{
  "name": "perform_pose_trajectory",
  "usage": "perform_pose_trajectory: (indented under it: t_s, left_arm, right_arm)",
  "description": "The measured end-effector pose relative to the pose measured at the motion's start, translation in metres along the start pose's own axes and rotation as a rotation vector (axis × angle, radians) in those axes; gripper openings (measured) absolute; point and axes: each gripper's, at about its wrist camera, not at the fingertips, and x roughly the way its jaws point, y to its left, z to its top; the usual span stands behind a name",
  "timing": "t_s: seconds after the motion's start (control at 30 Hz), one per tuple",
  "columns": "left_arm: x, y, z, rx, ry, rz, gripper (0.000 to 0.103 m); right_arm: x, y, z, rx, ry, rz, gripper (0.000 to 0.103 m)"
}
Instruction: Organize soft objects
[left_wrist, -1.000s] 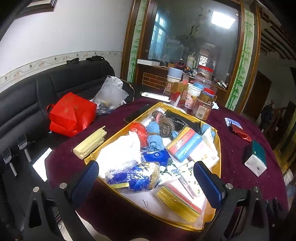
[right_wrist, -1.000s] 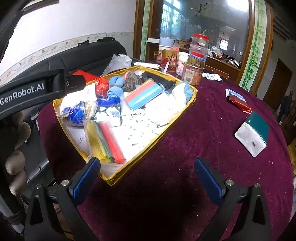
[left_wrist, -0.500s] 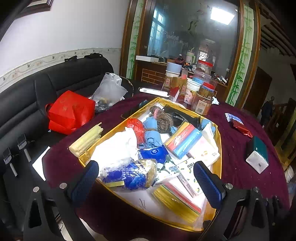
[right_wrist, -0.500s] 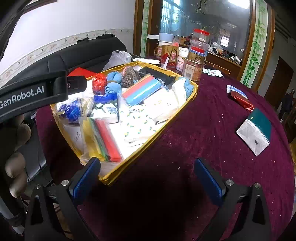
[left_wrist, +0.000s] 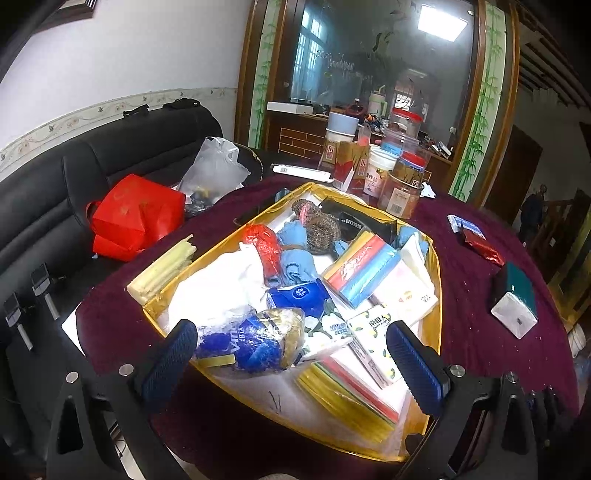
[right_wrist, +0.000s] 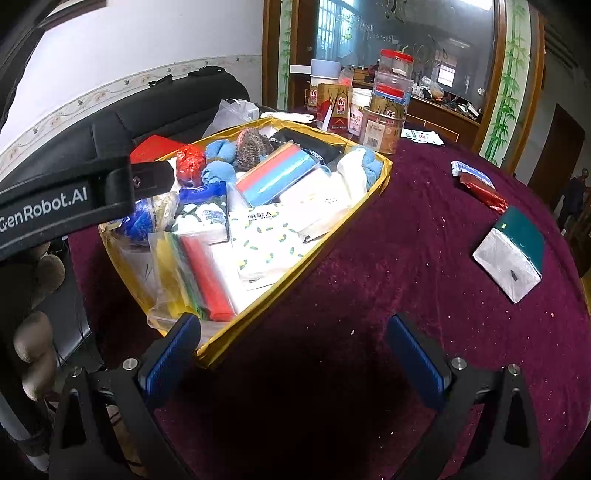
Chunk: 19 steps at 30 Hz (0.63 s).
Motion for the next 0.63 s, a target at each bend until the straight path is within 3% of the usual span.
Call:
perform_pose_trajectory:
  t_s: [0.63]
  left_arm:
    - [0.003,-0.011,-0.001,0.016,0.048,-0.02,0.103]
  right_arm:
    - [-0.007,-0.009,0.001,0.018,-0.019,0.005,0.101]
